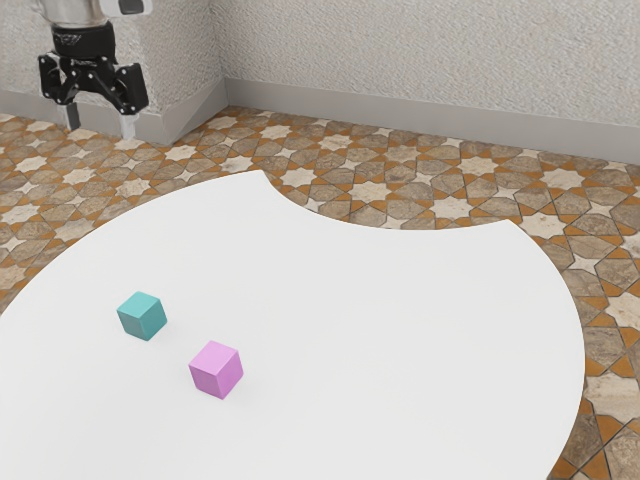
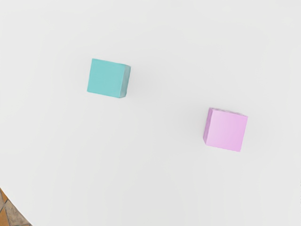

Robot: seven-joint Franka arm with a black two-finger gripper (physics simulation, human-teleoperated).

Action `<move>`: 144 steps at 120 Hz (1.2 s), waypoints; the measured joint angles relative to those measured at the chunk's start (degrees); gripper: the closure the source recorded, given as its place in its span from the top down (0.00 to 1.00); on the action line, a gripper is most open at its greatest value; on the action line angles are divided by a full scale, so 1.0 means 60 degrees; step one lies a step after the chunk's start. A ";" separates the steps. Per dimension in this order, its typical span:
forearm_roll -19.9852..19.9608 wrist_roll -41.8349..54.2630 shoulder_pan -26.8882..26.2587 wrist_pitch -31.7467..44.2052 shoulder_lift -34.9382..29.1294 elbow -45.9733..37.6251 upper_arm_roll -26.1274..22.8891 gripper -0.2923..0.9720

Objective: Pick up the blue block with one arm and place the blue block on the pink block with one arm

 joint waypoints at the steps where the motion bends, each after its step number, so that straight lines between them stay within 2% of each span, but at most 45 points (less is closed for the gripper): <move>1: 0.0001 -0.0011 -0.0004 0.0067 0.0005 -0.0001 0.0001 0.77; 18: -0.0018 -0.0172 -0.0132 0.0871 0.0031 0.0078 0.0052 0.77; 33: -0.0758 -0.0462 -0.1073 0.0720 -0.0078 -0.0028 0.0957 0.77; 48: -0.0449 -0.0732 -0.1297 0.0731 0.0273 0.0026 0.1047 0.77; 50: -0.0401 -0.0750 -0.1325 0.0864 0.0089 -0.0330 0.1054 0.77; 60: -0.0243 -0.0815 -0.1674 0.2213 -0.1460 -0.3922 0.1512 0.77; 67: -0.0197 -0.0845 -0.1481 0.3273 -0.1828 -0.5768 0.2108 0.77; 73: -0.0176 -0.0862 -0.1287 0.4041 -0.1890 -0.6694 0.2438 0.77; 92: -0.0185 -0.0900 -0.1050 0.6239 -0.1522 -0.8198 0.2642 0.77; 113: -0.0198 -0.0627 -0.0911 0.8136 -0.0623 -0.8479 0.2644 0.77; 144: -0.1186 0.0796 0.0160 0.9758 0.1013 -0.8307 0.2632 0.77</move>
